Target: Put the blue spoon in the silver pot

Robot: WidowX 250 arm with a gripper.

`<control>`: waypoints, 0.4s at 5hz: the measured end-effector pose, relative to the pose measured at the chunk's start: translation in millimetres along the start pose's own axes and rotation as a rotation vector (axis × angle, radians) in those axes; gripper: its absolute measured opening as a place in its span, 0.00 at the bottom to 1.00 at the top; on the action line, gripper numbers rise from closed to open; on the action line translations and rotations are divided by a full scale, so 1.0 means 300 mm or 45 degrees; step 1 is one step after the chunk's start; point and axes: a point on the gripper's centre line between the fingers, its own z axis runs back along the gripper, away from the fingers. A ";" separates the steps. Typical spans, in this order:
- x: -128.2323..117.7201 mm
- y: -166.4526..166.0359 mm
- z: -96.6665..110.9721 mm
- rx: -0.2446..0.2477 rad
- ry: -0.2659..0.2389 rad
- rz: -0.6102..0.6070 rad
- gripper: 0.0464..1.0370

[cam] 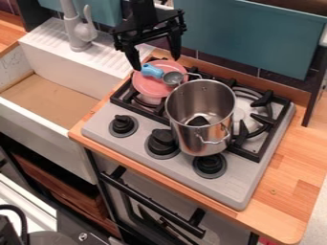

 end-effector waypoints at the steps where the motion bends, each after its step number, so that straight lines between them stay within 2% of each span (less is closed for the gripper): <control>1: -0.010 0.008 -0.039 0.022 0.041 0.015 0.96; 2: 0.032 0.004 -0.092 0.030 0.080 0.232 0.96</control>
